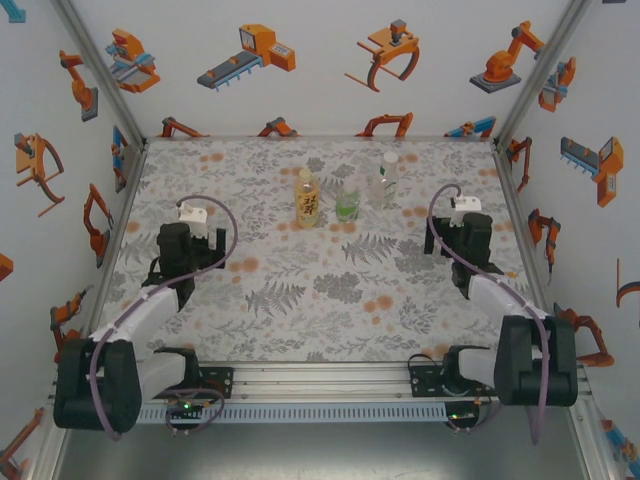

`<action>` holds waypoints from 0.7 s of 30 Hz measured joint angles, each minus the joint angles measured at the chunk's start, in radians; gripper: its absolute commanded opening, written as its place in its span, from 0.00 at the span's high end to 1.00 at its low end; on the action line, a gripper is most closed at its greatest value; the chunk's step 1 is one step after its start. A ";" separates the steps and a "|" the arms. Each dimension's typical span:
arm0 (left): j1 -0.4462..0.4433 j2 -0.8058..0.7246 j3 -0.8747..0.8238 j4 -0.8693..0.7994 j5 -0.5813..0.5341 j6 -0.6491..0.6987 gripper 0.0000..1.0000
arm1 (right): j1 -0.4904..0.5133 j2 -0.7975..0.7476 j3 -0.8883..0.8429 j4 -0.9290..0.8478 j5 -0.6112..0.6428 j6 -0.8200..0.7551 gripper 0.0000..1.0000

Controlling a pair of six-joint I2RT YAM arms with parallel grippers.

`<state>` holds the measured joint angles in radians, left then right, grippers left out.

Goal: Screw on the bottle caps

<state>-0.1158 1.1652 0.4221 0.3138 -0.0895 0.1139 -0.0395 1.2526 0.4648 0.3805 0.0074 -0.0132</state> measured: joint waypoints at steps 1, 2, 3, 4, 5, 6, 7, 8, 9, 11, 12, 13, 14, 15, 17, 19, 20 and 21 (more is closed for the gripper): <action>0.006 0.027 0.000 0.032 0.011 0.000 0.03 | -0.012 0.016 -0.006 0.026 -0.006 0.007 0.02; 0.009 0.055 0.000 0.063 0.022 0.000 0.03 | -0.021 0.032 -0.009 0.049 -0.013 0.017 0.02; 0.013 0.081 0.000 0.090 0.032 0.000 0.03 | -0.027 0.047 -0.010 0.068 -0.018 0.023 0.02; 0.014 0.110 0.001 0.118 0.042 0.000 0.03 | -0.033 0.066 -0.011 0.096 -0.024 0.032 0.03; 0.018 0.139 0.003 0.139 0.052 -0.001 0.03 | -0.037 0.085 -0.017 0.129 -0.033 0.039 0.03; 0.021 0.168 0.006 0.158 0.062 -0.002 0.03 | -0.037 0.100 -0.024 0.159 -0.040 0.043 0.03; 0.024 0.197 0.010 0.175 0.069 -0.003 0.03 | -0.037 0.116 -0.034 0.190 -0.046 0.047 0.03; 0.026 0.225 0.014 0.192 0.079 -0.005 0.03 | -0.037 0.132 -0.047 0.222 -0.053 0.051 0.03; 0.027 0.247 0.018 0.209 0.088 -0.006 0.03 | -0.037 0.144 -0.058 0.243 -0.060 0.055 0.03; 0.031 0.282 0.025 0.230 0.108 -0.009 0.03 | -0.037 0.170 -0.079 0.288 -0.073 0.063 0.03; 0.032 0.289 0.030 0.232 0.116 -0.010 0.03 | -0.037 0.182 -0.085 0.306 -0.078 0.066 0.03; 0.033 0.294 0.035 0.233 0.122 -0.011 0.03 | -0.037 0.195 -0.088 0.325 -0.083 0.066 0.04; 0.035 0.296 0.040 0.233 0.129 -0.012 0.03 | -0.037 0.205 -0.090 0.341 -0.087 0.066 0.04; 0.037 0.296 0.044 0.237 0.136 -0.013 0.03 | -0.037 0.217 -0.091 0.361 -0.092 0.066 0.04; 0.040 0.296 0.050 0.245 0.143 -0.016 0.03 | -0.037 0.245 -0.092 0.406 -0.097 0.066 0.04; 0.044 0.296 0.054 0.251 0.152 -0.016 0.03 | -0.037 0.275 -0.092 0.443 -0.098 0.068 0.04; 0.045 0.296 0.054 0.253 0.155 -0.016 0.03 | -0.037 0.283 -0.092 0.447 -0.100 0.069 0.04; 0.045 0.296 0.054 0.254 0.159 -0.017 0.03 | -0.037 0.288 -0.092 0.448 -0.101 0.069 0.04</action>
<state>-0.0708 1.4612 0.4763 0.5678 0.0692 0.0971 -0.0765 1.5402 0.3725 0.8288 -0.0933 0.0559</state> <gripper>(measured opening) 0.974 0.961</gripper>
